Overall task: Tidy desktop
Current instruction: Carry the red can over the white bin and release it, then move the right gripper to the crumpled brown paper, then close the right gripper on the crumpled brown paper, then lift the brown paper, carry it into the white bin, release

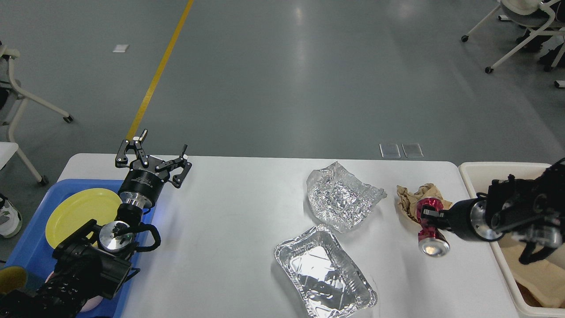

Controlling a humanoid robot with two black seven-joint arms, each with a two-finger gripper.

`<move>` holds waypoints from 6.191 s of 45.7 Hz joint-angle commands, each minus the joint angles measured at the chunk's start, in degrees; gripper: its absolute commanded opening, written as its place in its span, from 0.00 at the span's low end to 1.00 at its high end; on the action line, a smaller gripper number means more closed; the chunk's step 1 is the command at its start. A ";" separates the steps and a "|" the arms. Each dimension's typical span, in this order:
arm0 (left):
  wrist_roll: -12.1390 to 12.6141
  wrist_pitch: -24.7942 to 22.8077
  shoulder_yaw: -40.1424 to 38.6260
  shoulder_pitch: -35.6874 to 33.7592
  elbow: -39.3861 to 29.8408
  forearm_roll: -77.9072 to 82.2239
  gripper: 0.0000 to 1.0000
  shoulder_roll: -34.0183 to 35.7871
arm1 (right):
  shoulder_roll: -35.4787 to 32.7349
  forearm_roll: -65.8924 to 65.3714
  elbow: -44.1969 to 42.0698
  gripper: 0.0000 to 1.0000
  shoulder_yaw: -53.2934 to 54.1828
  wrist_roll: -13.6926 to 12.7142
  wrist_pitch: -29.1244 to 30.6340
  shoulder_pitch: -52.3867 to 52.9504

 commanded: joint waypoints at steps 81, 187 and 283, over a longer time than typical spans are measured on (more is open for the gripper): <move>0.00 0.08 0.00 0.00 -0.07 0.00 1.00 0.00 | 4.17 24.81 -29.86 1.00 -5.25 -5.14 -2.44 -11.94; 0.00 -0.01 0.00 0.00 -0.07 0.00 1.00 0.00 | 16.84 22.17 -47.76 0.00 6.52 -11.20 -7.71 -36.26; 0.00 -0.01 0.00 0.09 0.02 0.00 1.00 0.00 | 1.89 27.18 -73.16 1.00 -9.03 -8.47 -7.54 -54.81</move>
